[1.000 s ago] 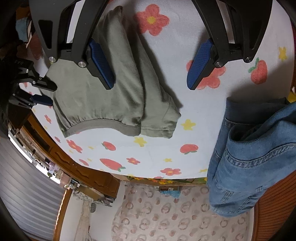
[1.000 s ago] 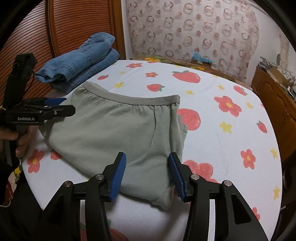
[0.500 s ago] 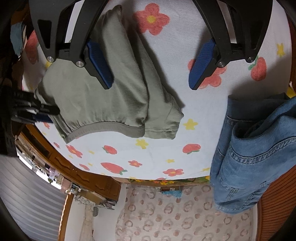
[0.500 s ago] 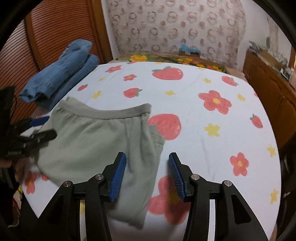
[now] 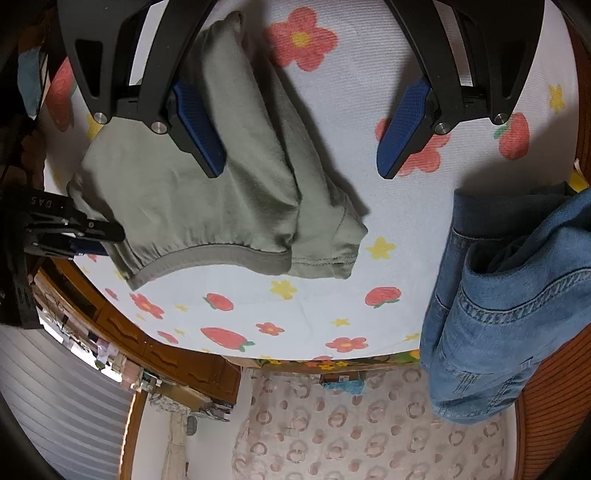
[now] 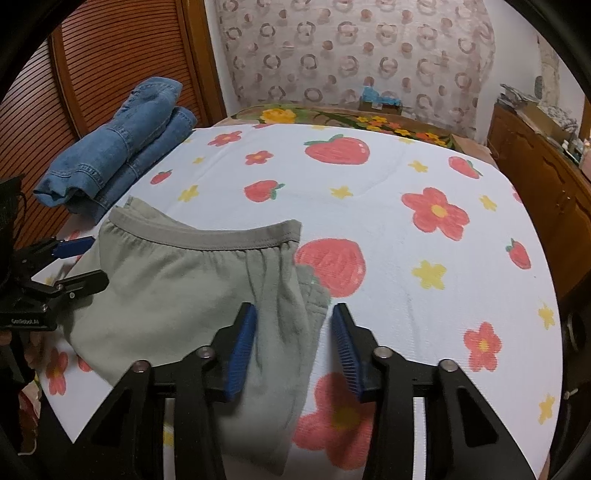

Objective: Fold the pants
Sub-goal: 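Close the left tool on the folded grey-green garment's edge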

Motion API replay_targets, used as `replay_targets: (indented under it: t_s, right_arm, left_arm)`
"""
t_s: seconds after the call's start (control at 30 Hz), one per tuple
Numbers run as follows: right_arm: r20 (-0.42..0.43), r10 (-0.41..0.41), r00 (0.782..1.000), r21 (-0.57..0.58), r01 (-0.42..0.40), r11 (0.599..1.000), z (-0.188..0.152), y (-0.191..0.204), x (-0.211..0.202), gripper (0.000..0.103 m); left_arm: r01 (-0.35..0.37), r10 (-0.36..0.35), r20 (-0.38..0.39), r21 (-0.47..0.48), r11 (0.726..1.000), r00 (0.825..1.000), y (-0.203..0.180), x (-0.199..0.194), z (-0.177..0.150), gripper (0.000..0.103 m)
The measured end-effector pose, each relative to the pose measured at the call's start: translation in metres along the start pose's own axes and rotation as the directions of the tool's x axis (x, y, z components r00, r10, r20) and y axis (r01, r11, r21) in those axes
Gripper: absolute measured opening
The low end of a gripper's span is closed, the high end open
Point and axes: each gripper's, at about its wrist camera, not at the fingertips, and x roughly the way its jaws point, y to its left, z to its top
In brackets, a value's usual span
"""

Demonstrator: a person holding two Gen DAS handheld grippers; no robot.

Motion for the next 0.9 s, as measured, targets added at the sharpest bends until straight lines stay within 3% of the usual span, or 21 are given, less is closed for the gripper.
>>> replay_targets:
  t_s: [0.17, 0.37, 0.6, 0.63, 0.7, 0.77, 0.9]
  right_arm:
    - [0.001, 0.021, 1.0, 0.002, -0.021, 1.0, 0.001, 0.0, 0.002, 0.029]
    - [0.006, 0.034, 0.999, 0.011, -0.034, 0.999, 0.0, -0.001, 0.004, 0.023]
    - [0.005, 0.054, 0.999, 0.014, -0.054, 0.998, 0.001, 0.002, 0.005, 0.013]
    - [0.004, 0.06, 0.998, 0.013, -0.06, 0.998, 0.001, 0.002, 0.006, 0.012]
    - [0.005, 0.063, 0.998, 0.014, -0.063, 0.998, 0.001, 0.003, 0.006, 0.011]
    - [0.01, 0.067, 0.998, 0.017, -0.067, 0.998, 0.0, 0.003, 0.006, 0.01]
    - [0.036, 0.08, 0.996, 0.029, -0.081, 0.996, -0.002, 0.003, 0.0, 0.008]
  left_arm:
    - [0.05, -0.05, 0.009, -0.029, 0.998, 0.999, 0.004, -0.003, 0.001, 0.084]
    - [0.124, -0.121, 0.037, -0.101, 0.987, 0.992, 0.017, -0.007, 0.005, 0.048]
    - [0.146, -0.145, 0.015, -0.111, 0.983, 0.989, 0.017, -0.001, 0.006, 0.04]
    - [0.144, -0.143, 0.014, -0.107, 0.984, 0.99, 0.017, 0.0, 0.007, 0.037]
    - [0.167, -0.167, 0.009, -0.104, 0.98, 0.986, 0.016, 0.0, 0.006, 0.018]
    - [0.169, -0.168, 0.019, -0.088, 0.982, 0.986, 0.012, -0.003, 0.005, 0.013]
    - [0.176, -0.171, 0.069, -0.065, 0.982, 0.983, 0.005, -0.02, 0.006, 0.012]
